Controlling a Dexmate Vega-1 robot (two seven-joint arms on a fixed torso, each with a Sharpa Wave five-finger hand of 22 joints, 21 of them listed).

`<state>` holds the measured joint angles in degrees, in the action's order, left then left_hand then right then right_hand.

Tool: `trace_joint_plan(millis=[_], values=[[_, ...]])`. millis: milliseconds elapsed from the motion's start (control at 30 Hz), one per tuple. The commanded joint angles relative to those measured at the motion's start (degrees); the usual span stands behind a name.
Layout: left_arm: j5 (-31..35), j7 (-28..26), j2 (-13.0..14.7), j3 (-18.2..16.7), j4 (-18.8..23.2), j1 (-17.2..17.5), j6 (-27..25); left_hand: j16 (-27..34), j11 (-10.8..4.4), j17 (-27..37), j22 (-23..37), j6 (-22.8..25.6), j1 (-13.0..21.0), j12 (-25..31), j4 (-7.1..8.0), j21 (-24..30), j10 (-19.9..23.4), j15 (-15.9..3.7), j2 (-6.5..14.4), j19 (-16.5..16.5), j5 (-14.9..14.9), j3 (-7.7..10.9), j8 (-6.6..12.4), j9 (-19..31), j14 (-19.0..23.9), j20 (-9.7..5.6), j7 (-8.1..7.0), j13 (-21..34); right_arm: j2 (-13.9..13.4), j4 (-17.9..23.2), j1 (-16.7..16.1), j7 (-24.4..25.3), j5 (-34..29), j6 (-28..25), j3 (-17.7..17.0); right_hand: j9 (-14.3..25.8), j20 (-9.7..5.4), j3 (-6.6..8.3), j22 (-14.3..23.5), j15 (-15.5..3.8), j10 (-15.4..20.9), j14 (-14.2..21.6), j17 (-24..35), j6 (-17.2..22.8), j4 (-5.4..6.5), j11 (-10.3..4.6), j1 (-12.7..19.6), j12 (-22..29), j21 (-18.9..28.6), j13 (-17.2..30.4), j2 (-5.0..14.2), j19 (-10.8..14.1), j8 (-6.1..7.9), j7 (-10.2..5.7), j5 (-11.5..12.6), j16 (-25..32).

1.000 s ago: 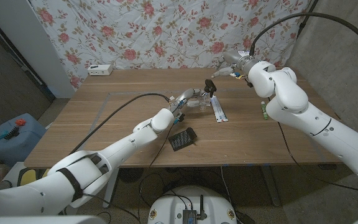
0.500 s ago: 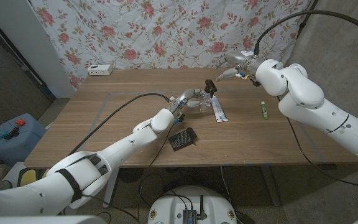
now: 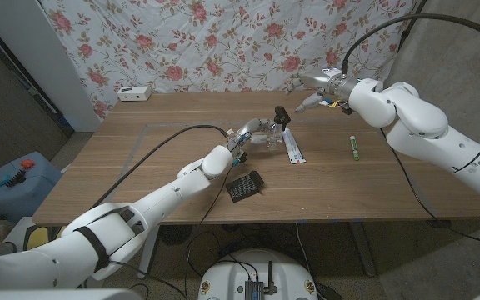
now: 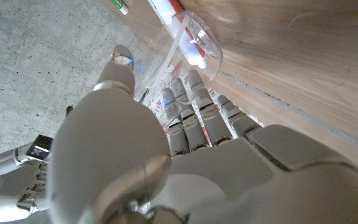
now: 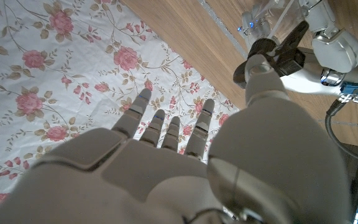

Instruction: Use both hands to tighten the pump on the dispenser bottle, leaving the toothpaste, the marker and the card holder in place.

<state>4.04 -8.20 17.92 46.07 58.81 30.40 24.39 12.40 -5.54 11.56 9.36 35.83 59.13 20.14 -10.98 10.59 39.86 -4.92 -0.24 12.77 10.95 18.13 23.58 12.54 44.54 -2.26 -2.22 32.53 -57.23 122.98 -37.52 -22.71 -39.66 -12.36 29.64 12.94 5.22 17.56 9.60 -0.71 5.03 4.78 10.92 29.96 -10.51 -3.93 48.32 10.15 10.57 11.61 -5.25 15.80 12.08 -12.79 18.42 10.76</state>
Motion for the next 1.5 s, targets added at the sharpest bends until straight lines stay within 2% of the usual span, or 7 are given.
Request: trace_joint_plan(millis=[33,467,533,567,600,1233,1500], values=[[0.21,0.19,0.11,-0.01,0.6,-0.11,-0.71,0.09,-2.79,0.16,0.14,9.67,-3.1,0.2,2.22,-0.05,3.37,-4.82,6.57,0.1,0.28,2.67,0.5,0.05,0.47,-3.77,-1.89,0.32,-1.44,-4.41,0.98,3.78,1.76,11.16,-1.0,0.09,-0.85,0.43,0.05,0.19,-0.99,-0.74,0.06,-0.43,-0.04,-0.21,1.76,0.23,0.17,0.07,-0.38,0.24,0.33,0.0,0.88,-0.03],[0.58,0.32,0.46,0.1,2.41,0.09,-2.62,0.01,-2.82,0.14,0.14,9.59,-3.1,0.12,2.2,-0.05,3.34,-4.81,6.59,0.07,0.29,2.72,0.45,0.05,0.4,-3.8,-1.82,0.38,-0.27,-9.64,0.9,9.08,2.4,20.26,-1.06,0.11,-2.0,0.24,0.05,1.16,-5.95,-4.84,0.11,-1.22,0.65,-0.56,6.98,0.02,0.01,0.01,-1.18,-0.43,0.47,-0.02,3.84,-0.35],[0.58,0.37,0.38,0.14,2.34,-0.01,-2.69,0.05,-2.8,0.18,0.14,9.59,-3.11,0.11,2.23,-0.05,3.33,-4.82,6.63,0.07,0.29,2.71,0.46,0.05,0.44,-3.8,-1.69,0.39,0.03,-10.05,0.8,9.41,2.49,20.71,-1.12,0.15,-2.3,0.18,0.05,1.37,-6.8,-5.65,0.13,-0.81,0.77,-1.53,7.91,0.08,-0.01,-0.02,-1.06,-0.64,0.7,-0.02,4.33,-0.34],[0.6,0.41,0.31,0.18,2.21,-0.11,-2.66,0.04,-2.79,0.18,0.14,9.6,-3.12,0.12,2.24,-0.05,3.37,-4.83,6.63,0.07,0.29,2.71,0.46,0.05,0.41,-3.8,-1.79,0.39,0.27,-10.38,0.92,9.35,2.71,20.96,-1.09,0.19,-2.46,0.1,0.06,1.49,-7.08,-6.08,0.13,-0.23,0.86,-2.79,8.58,0.23,-0.03,-0.05,-0.97,-0.85,0.96,-0.01,4.69,-0.26],[0.61,0.45,0.23,0.23,2.04,-0.22,-2.59,0.03,-2.85,0.18,0.14,9.55,-3.11,0.09,2.23,-0.04,3.31,-4.83,6.64,0.09,0.29,2.72,0.44,0.05,0.41,-3.8,-1.83,0.4,0.48,-10.7,1.08,9.23,3.01,21.28,-1.04,0.21,-2.43,0.06,0.05,1.58,-7.15,-6.35,0.13,0.02,0.89,-2.97,8.8,0.29,-0.02,-0.07,-0.95,-0.88,1.07,-0.01,4.81,-0.28],[0.57,0.85,-0.57,0.73,0.6,-1.29,-2.35,-0.02,-2.73,0.17,0.14,9.72,-3.21,0.03,2.28,-0.04,3.44,-4.83,6.68,0.06,0.31,2.77,0.48,0.06,0.44,-3.77,-1.85,0.48,1.48,-13.11,1.86,8.54,3.35,24.45,-0.61,0.35,-2.92,-0.63,0.05,1.91,-8.02,-7.77,0.11,4.38,1.25,-4.61,11.48,0.76,0.01,-0.32,-0.96,-1.52,2.65,0.01,6.42,0.07],[0.58,0.78,-0.8,0.86,0.2,-1.5,-2.19,0.02,-2.79,0.2,0.14,9.67,-3.25,0.01,2.29,-0.05,3.51,-4.77,6.68,0.03,0.31,2.76,0.46,0.06,0.52,-3.76,-1.88,0.5,1.94,-14.03,2.41,7.23,3.34,24.49,0.01,0.34,-3.0,-0.99,0.05,1.97,-7.87,-7.82,0.18,5.52,1.6,-4.44,11.54,0.91,0.06,-0.38,-0.86,-1.52,2.98,-0.01,6.73,0.24]])
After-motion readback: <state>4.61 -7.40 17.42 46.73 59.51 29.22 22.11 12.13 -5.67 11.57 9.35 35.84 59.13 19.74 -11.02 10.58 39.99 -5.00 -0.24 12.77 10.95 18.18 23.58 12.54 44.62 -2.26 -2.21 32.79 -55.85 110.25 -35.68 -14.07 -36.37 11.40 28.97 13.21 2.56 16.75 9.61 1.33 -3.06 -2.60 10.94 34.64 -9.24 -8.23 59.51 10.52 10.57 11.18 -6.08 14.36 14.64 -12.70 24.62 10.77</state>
